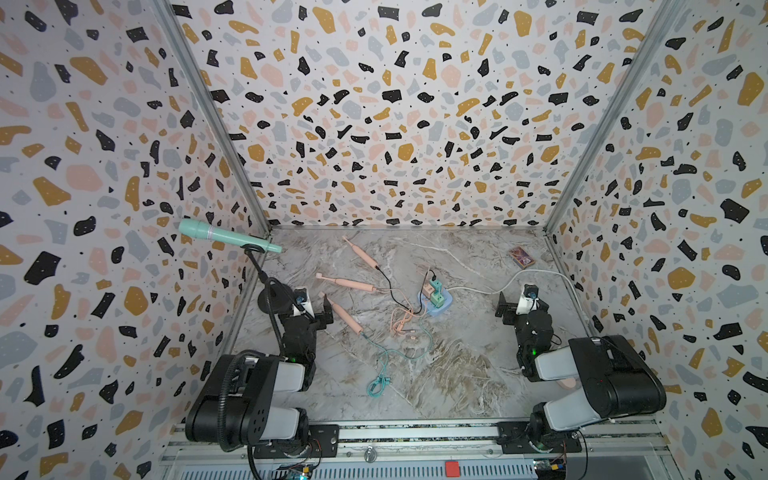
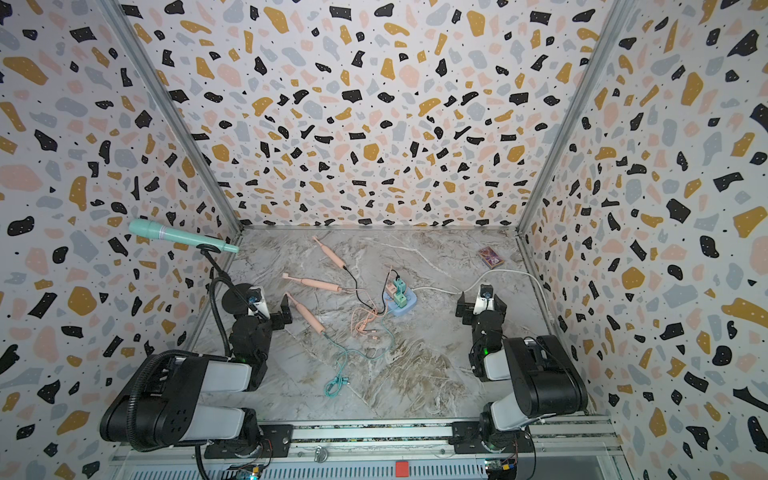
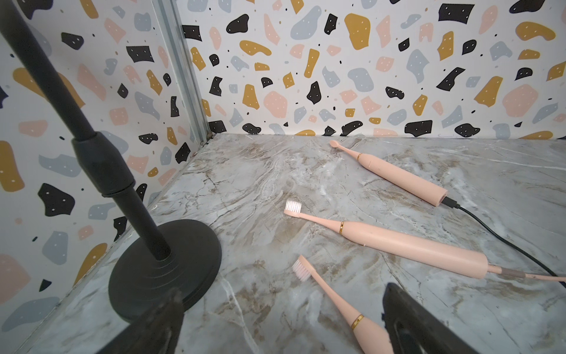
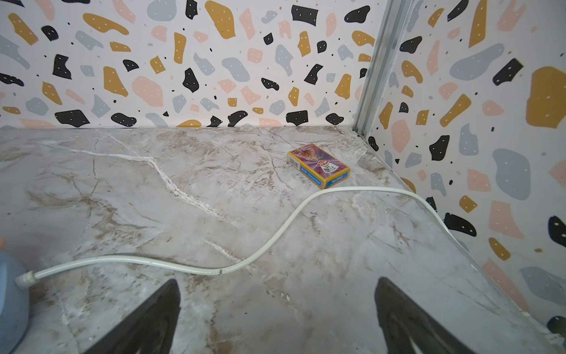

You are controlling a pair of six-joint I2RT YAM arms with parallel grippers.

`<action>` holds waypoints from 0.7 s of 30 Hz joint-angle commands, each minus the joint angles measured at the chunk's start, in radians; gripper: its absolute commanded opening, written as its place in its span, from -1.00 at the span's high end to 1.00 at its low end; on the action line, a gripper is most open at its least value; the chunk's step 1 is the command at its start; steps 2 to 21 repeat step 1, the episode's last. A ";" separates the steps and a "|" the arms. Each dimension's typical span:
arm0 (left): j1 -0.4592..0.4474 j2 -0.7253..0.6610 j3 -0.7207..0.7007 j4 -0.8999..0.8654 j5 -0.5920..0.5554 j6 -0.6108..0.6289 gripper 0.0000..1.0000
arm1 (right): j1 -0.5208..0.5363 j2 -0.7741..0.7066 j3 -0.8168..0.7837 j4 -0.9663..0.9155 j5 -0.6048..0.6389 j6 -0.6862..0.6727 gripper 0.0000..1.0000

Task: Charge the electric toothbrush
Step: Reset both arms

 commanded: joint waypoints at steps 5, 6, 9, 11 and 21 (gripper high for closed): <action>-0.006 0.014 0.030 0.030 -0.019 0.007 -1.00 | -0.001 -0.014 0.001 0.019 0.002 -0.006 -0.98; -0.006 0.014 0.030 0.030 -0.019 0.007 -1.00 | -0.001 -0.014 0.001 0.019 0.002 -0.006 -0.98; -0.006 0.014 0.030 0.030 -0.019 0.007 -1.00 | -0.001 -0.014 0.001 0.019 0.002 -0.006 -0.98; -0.006 0.014 0.030 0.030 -0.019 0.007 -1.00 | -0.001 -0.014 0.001 0.019 0.002 -0.006 -0.98; -0.006 0.014 0.030 0.030 -0.019 0.007 -1.00 | -0.001 -0.014 0.001 0.019 0.002 -0.006 -0.98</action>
